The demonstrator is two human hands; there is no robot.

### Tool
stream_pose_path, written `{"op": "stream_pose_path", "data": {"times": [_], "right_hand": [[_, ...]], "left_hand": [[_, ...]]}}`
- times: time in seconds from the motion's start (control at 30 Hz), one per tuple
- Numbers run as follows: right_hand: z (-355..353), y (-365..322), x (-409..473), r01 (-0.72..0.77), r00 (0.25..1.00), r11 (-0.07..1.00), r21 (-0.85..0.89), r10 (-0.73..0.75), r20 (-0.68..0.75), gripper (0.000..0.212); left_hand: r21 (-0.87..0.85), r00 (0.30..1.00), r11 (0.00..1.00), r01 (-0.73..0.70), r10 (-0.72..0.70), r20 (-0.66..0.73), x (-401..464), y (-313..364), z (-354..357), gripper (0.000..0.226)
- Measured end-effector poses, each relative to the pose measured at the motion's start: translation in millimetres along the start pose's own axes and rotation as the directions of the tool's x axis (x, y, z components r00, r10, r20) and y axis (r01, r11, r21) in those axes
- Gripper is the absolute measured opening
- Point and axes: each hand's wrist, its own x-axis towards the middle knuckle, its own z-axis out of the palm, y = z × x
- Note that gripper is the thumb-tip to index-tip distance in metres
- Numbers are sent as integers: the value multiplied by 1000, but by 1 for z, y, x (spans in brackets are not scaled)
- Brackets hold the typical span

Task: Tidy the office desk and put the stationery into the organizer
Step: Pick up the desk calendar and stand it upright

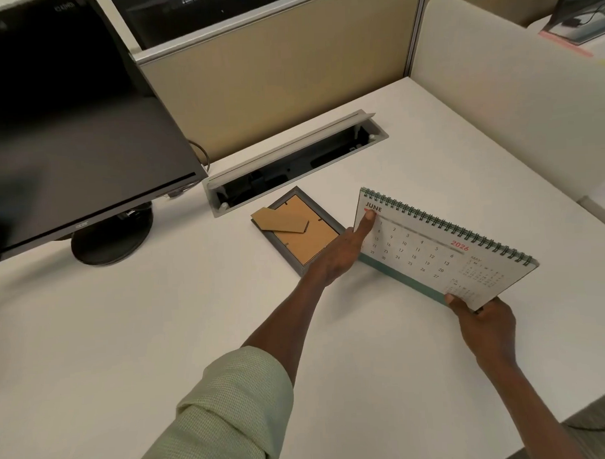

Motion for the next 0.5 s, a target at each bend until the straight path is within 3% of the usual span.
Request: {"op": "stream_pose_path", "data": {"times": [0.13, 0.3, 0.5], "right_hand": [[-1, -10, 27, -19, 1000, 1000, 6, 19, 8, 32], [-3, -18, 50, -7, 999, 1000, 3, 7, 37, 35], [-7, -18, 61, 0, 998, 1000, -6, 1, 62, 36]], "left_hand": [[117, 998, 993, 22, -16, -56, 18, 5, 0, 89], [202, 999, 979, -33, 34, 0, 39, 12, -8, 66], [183, 1000, 983, -16, 13, 14, 50, 9, -8, 65]]}}
